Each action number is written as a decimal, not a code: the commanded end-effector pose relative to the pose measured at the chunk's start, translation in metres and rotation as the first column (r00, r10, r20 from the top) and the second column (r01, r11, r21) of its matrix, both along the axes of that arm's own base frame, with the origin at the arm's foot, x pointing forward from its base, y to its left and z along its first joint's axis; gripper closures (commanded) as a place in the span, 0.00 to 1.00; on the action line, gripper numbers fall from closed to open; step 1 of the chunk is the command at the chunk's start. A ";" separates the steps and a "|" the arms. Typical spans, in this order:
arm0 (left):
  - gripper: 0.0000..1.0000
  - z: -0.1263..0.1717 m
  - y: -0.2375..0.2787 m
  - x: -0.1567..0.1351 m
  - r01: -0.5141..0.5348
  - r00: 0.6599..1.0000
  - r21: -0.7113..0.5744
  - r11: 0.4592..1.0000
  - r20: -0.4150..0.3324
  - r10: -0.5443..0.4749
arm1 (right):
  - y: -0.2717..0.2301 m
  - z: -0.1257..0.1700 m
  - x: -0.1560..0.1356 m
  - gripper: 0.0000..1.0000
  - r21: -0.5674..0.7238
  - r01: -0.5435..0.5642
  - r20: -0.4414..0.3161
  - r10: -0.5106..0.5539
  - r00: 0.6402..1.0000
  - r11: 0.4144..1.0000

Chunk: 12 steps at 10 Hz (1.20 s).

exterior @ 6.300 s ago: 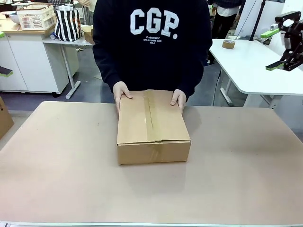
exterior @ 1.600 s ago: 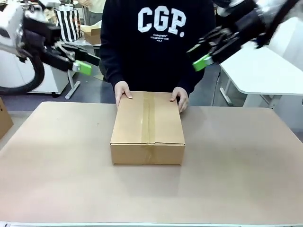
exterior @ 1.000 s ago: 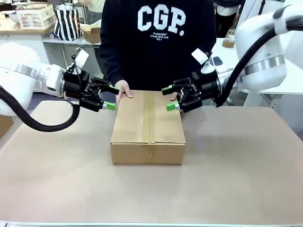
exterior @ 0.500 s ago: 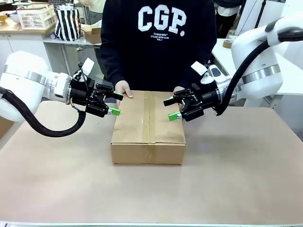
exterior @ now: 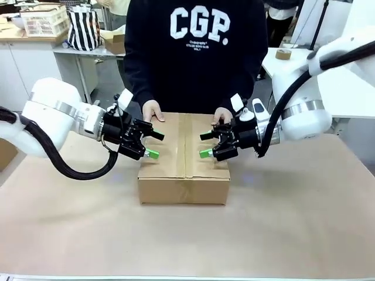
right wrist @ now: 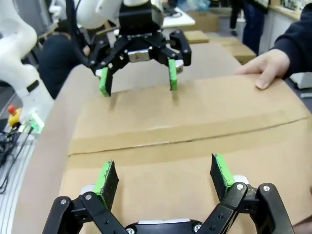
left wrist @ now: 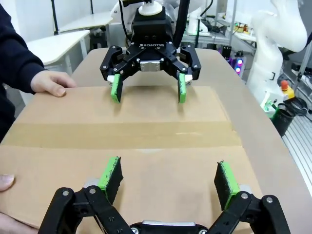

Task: Pack the gift set into the box.
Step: Press and hold the closed box until the human finishes sealing it.

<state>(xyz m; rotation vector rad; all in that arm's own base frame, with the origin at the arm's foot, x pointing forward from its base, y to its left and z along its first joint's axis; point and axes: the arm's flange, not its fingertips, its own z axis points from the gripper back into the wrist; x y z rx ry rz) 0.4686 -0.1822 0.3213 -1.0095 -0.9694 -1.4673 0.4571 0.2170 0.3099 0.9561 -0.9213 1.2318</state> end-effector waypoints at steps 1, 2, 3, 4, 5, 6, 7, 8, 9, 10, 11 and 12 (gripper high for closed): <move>0.00 -0.010 0.002 0.013 0.010 1.000 -0.014 1.000 0.027 -0.009 | -0.005 -0.012 0.002 0.00 0.015 -0.001 0.048 0.000 0.999 1.000; 0.00 -0.016 0.003 0.014 -0.008 0.999 -0.025 1.000 0.040 0.009 | -0.012 -0.017 0.004 0.00 0.030 -0.027 0.053 0.025 0.998 0.999; 0.00 -0.020 0.004 0.015 -0.019 0.999 -0.032 0.999 0.047 0.020 | -0.019 -0.022 0.007 0.00 0.035 -0.034 0.052 0.032 0.998 0.999; 0.00 -0.025 0.006 0.017 -0.036 0.998 -0.017 0.999 0.055 0.037 | -0.023 -0.024 0.009 0.00 0.017 -0.008 0.053 0.007 0.999 1.000; 0.00 -0.029 0.006 0.019 -0.056 0.995 0.009 0.998 0.080 0.055 | -0.023 -0.026 0.011 0.00 -0.008 0.010 0.070 -0.010 0.997 1.000; 0.00 -0.033 0.006 0.020 -0.081 0.991 0.022 0.996 0.113 0.078 | -0.019 -0.029 0.014 0.00 -0.005 -0.005 0.080 0.005 0.997 1.000; 0.00 -0.035 0.004 0.021 -0.110 0.981 0.031 0.993 0.162 0.103 | -0.016 -0.032 0.021 0.00 -0.003 -0.023 0.070 0.023 0.997 1.000; 0.00 -0.036 0.001 0.021 -0.109 0.980 0.049 0.993 0.171 0.099 | -0.016 -0.034 0.027 0.00 -0.003 -0.032 0.060 0.032 0.998 0.999; 0.00 -0.037 0.001 0.020 -0.100 0.981 0.068 0.993 0.175 0.087 | -0.019 -0.035 0.030 0.00 -0.002 -0.043 0.057 0.043 0.997 0.999; 0.00 -0.038 0.002 0.020 -0.088 0.984 0.076 0.993 0.162 0.075 | -0.023 -0.037 0.034 0.00 -0.007 -0.045 0.051 0.046 0.998 0.999; 0.00 -0.040 0.003 0.020 -0.077 0.988 0.086 0.993 0.142 0.064 | -0.026 -0.037 0.035 0.00 -0.005 -0.038 0.050 0.038 0.998 0.999; 0.00 -0.042 0.003 0.019 -0.048 0.994 0.093 0.994 0.100 0.039 | -0.028 -0.038 0.034 0.00 -0.009 -0.028 0.047 0.028 0.999 1.000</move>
